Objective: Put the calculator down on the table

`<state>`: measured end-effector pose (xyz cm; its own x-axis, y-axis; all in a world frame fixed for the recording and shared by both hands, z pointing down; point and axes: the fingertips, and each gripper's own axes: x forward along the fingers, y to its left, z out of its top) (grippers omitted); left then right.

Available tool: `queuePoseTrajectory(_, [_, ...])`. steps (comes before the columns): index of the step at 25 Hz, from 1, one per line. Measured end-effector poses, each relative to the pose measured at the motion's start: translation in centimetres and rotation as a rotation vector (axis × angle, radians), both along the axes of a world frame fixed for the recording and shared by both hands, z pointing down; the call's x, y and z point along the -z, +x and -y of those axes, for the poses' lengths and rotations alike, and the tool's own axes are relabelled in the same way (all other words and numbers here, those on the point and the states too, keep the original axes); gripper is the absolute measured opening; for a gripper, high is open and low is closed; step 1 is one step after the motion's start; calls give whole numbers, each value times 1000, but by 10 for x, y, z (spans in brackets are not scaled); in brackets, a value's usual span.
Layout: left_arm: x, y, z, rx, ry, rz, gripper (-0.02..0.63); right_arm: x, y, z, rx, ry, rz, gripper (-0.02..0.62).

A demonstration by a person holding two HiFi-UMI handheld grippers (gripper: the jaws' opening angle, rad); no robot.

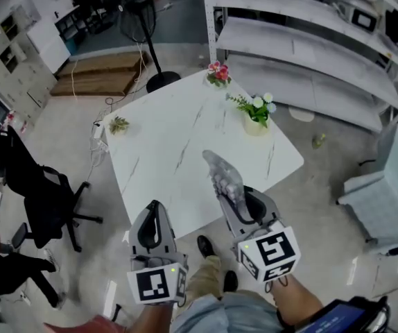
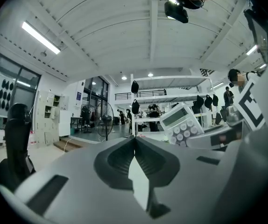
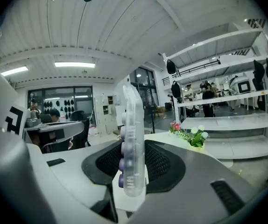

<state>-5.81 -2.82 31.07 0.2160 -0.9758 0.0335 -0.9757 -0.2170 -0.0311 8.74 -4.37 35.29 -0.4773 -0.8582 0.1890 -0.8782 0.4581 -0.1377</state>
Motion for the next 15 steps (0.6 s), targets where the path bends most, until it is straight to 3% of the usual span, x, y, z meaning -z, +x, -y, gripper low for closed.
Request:
queuePoseTrajectory(7, [-21,-33,83,15,-36,-14,8,-23,-38,81,36,-66,-40,147])
queuePoseTrajectory(15, [-3,-79,160,43,-7,-58,8,0,-89,161,77,-41,-81,146])
